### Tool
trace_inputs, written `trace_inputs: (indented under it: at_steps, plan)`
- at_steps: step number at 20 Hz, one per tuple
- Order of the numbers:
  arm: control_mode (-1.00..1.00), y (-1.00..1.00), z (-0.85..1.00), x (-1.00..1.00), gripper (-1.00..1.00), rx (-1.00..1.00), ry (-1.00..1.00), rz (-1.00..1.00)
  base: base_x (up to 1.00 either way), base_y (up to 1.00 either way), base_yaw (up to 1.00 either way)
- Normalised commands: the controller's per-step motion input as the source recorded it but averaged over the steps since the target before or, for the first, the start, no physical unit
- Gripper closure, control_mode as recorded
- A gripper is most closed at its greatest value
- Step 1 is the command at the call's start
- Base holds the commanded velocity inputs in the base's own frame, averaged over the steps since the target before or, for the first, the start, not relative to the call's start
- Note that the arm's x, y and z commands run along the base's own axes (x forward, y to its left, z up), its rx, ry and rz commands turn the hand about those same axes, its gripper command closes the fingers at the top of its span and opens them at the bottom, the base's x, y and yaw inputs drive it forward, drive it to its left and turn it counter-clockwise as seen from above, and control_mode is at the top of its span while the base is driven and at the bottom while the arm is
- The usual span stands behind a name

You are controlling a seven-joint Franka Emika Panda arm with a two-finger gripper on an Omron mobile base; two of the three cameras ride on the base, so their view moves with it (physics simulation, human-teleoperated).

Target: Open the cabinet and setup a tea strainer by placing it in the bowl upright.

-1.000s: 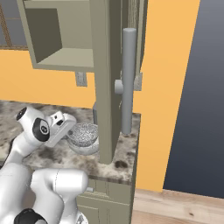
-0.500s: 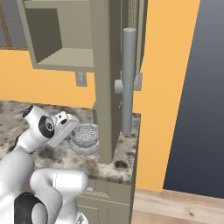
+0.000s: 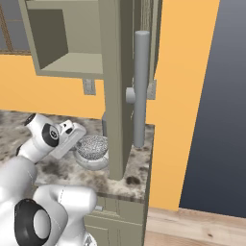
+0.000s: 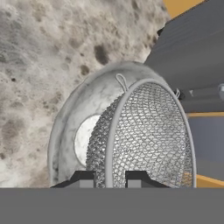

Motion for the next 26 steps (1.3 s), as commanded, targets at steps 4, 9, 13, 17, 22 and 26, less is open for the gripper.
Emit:
trace_inputs:
  at_steps: [4, 9, 13, 17, 22, 26]
  plan:
    - [-1.0, 0.0, -0.12, 0.05, 1.0, 0.0, -0.07, 0.0, 0.0, 0.0, 0.0]
    - [-1.0, 0.0, -0.19, 0.0, 1.0, 0.01, -0.09, 0.0, 0.0, 0.0, 0.0]
    - [-1.0, -0.07, -0.18, 0.02, 1.0, 0.02, 0.0, 0.0, 0.0, 0.0, 0.0]
    - [-1.0, -0.05, -0.06, 0.01, 1.0, 0.02, -0.01, 0.0, 0.0, 0.0, 0.0]
    - [-1.0, -0.01, -0.1, 0.0, 1.0, 0.0, -0.05, 0.0, 0.0, 0.0, 0.0]
    - [-1.0, -0.01, -0.09, 0.0, 1.0, 0.0, -0.04, 0.0, 0.0, 0.0, 0.0]
